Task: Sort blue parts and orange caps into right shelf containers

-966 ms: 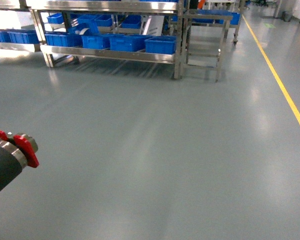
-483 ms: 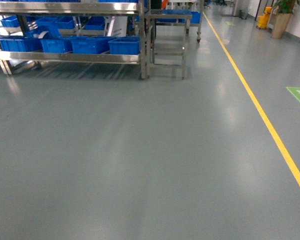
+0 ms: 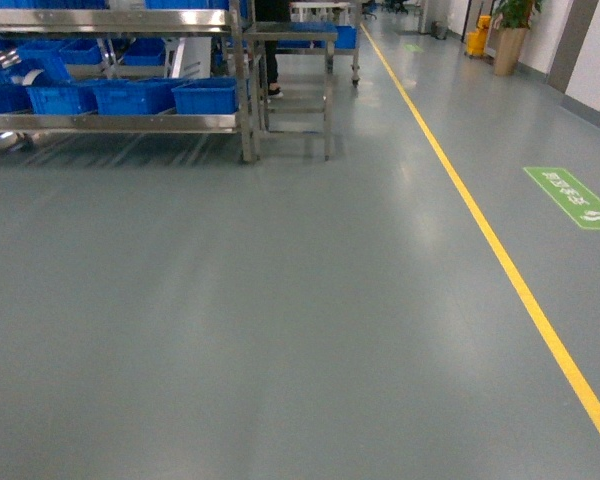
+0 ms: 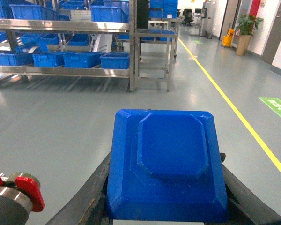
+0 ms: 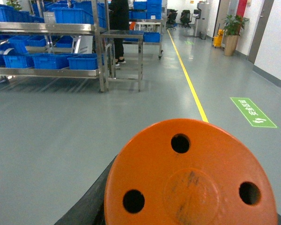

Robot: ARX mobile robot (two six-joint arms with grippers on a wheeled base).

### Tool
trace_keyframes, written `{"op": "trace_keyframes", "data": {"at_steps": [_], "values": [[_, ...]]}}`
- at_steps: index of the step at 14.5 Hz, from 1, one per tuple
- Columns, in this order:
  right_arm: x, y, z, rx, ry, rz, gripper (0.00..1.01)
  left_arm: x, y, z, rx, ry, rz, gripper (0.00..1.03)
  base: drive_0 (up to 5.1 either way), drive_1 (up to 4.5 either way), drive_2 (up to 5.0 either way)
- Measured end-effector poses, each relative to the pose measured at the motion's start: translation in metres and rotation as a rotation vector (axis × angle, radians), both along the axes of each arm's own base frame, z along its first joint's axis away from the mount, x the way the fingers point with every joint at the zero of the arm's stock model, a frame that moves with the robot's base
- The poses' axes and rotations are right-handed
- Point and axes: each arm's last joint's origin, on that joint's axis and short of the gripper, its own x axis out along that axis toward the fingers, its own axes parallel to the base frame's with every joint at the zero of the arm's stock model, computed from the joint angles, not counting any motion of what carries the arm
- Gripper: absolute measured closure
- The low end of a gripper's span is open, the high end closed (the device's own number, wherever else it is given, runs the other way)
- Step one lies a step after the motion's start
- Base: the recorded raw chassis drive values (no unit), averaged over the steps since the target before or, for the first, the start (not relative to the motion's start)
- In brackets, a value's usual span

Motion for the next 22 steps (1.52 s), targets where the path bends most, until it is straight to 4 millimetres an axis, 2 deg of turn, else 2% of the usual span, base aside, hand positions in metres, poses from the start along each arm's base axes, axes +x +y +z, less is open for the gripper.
{"op": "trace_keyframes", "data": {"at_steps": [17,22], "values": [[0.0,0.0,-0.0005,0.0,0.005,0.0,0.56,0.0,0.0,-0.0007,0.0,0.007,0.0,0.6,-1.4,-1.45,-1.4],[0.0,0.0,-0.0003,0.0,0.003,0.0,0.56,0.0,0.0,-0.0002,0.0,0.002,0.0,0.6,0.0,4.29,-4.2]]}}
